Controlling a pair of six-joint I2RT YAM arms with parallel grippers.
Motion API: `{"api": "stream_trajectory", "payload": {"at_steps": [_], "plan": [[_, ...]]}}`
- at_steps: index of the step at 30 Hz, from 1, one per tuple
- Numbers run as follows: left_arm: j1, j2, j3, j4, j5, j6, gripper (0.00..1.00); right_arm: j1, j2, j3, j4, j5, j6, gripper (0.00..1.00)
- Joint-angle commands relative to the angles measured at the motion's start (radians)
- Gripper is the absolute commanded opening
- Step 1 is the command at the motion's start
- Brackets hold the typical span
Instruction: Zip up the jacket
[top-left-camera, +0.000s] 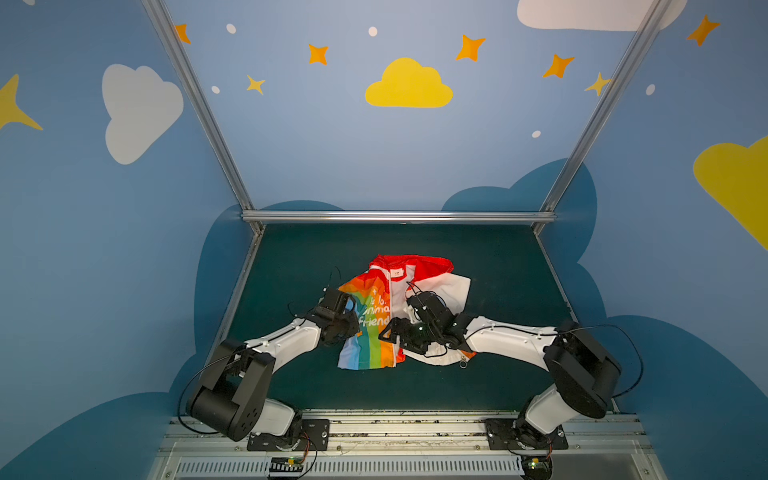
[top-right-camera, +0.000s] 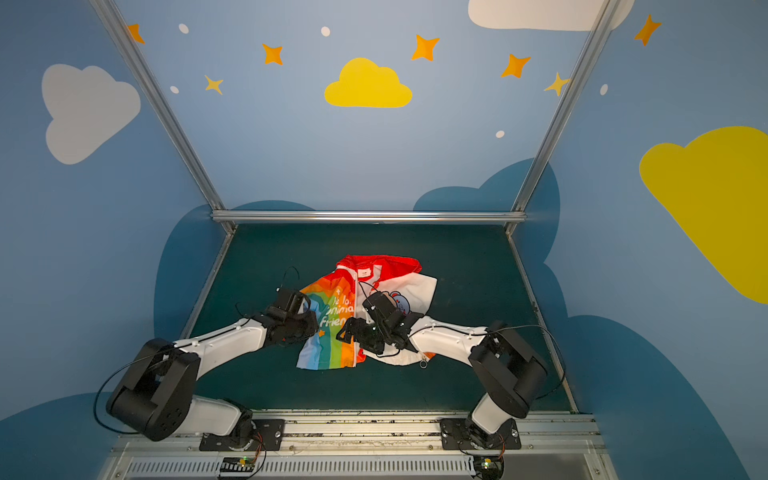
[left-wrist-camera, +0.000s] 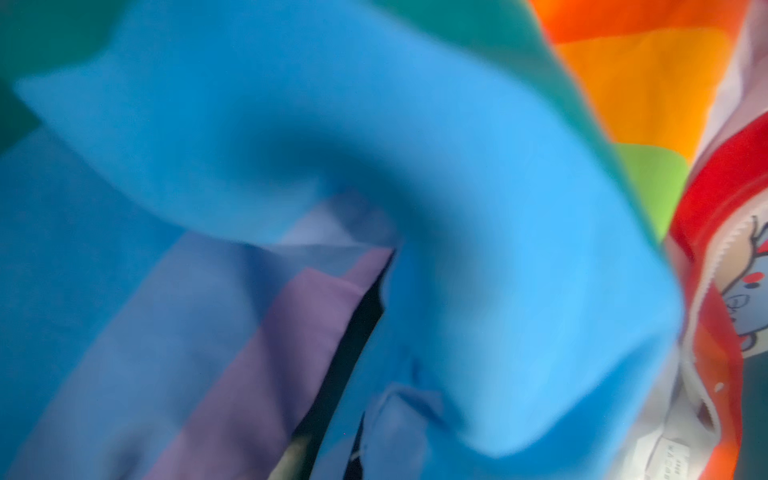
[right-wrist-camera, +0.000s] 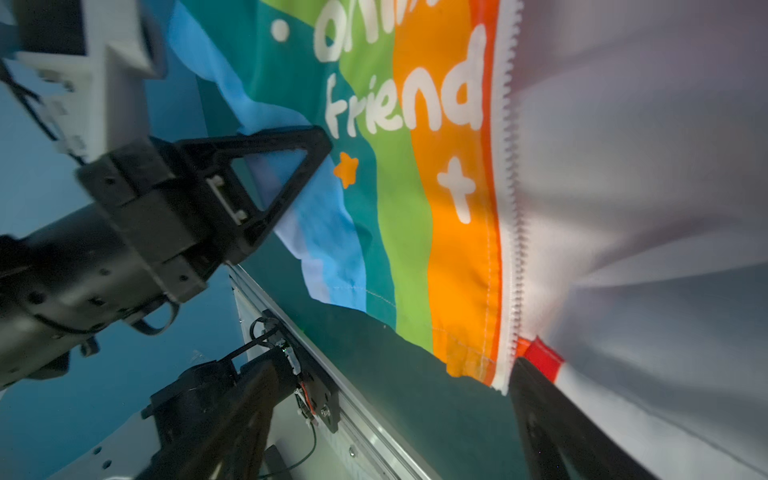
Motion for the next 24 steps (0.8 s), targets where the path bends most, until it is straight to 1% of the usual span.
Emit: {"api": "stream_trajectory", "payload": {"at_steps": [1, 3, 7, 10, 13, 19, 24], "plan": [[0.025, 0.036, -0.007, -0.036, -0.021, -0.004, 0.03, 0.005, 0.029, 0.054, -0.017, -0.033, -0.029, 0.88], [0.043, 0.066, -0.008, -0.039, -0.012, -0.004, 0.03, 0.010, 0.075, 0.088, -0.018, -0.053, -0.041, 0.88], [0.049, 0.099, -0.009, -0.028, -0.004, -0.004, 0.03, -0.001, 0.135, 0.101, -0.032, -0.019, -0.060, 0.88], [0.051, 0.120, -0.008, -0.025, -0.004, -0.002, 0.03, -0.014, 0.181, 0.121, -0.046, -0.020, -0.114, 0.88], [0.051, 0.141, -0.009, -0.024, 0.002, 0.001, 0.03, -0.019, 0.219, 0.132, -0.034, -0.046, -0.152, 0.88], [0.050, 0.157, -0.020, -0.009, 0.021, -0.002, 0.03, -0.014, 0.239, 0.140, -0.007, -0.107, -0.212, 0.88], [0.050, 0.161, -0.015, -0.014, 0.022, 0.001, 0.03, -0.026, 0.243, 0.113, 0.102, -0.190, -0.213, 0.88]]}}
